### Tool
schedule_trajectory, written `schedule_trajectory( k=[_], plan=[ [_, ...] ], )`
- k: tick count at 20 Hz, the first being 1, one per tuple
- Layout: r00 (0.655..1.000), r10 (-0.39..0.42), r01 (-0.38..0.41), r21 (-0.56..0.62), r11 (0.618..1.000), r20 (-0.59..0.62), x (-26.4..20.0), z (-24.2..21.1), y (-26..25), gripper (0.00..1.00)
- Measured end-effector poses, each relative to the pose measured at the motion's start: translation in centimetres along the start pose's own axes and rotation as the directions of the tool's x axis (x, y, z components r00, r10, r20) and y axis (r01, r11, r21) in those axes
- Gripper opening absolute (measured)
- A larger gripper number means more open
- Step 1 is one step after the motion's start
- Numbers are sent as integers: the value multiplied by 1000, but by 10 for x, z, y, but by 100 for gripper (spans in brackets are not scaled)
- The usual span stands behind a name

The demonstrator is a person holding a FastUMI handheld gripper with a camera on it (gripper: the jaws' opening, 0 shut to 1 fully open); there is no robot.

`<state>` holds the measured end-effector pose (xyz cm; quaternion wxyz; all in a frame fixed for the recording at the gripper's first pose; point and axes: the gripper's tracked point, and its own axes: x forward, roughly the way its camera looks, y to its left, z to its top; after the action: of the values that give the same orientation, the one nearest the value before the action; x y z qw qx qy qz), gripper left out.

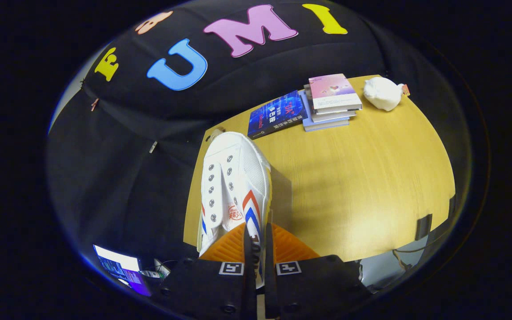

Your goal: Open the storage box then place both shoes into the box .Put the left shoe in first, then the right shoe, with the right side of both shoes facing outward in a uniform manner.

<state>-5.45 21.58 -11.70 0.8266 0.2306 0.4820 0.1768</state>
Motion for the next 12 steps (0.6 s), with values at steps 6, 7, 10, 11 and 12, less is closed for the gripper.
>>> schedule_trajectory(
  k=[6, 7, 10, 11, 12],
  plan=[
    [998, -36, 35, -25, 999, -50, 48, -19, 28, 12],
    [997, -51, 50, -22, 999, -61, 56, -24, 29, 12],
    [992, -99, 96, -31, 995, -81, 74, -32, 28, 12],
    [989, -117, 114, -37, 993, -86, 79, -34, 26, 12],
    [986, -138, 134, -42, 990, -92, 84, -36, 24, 11]
  ],
)
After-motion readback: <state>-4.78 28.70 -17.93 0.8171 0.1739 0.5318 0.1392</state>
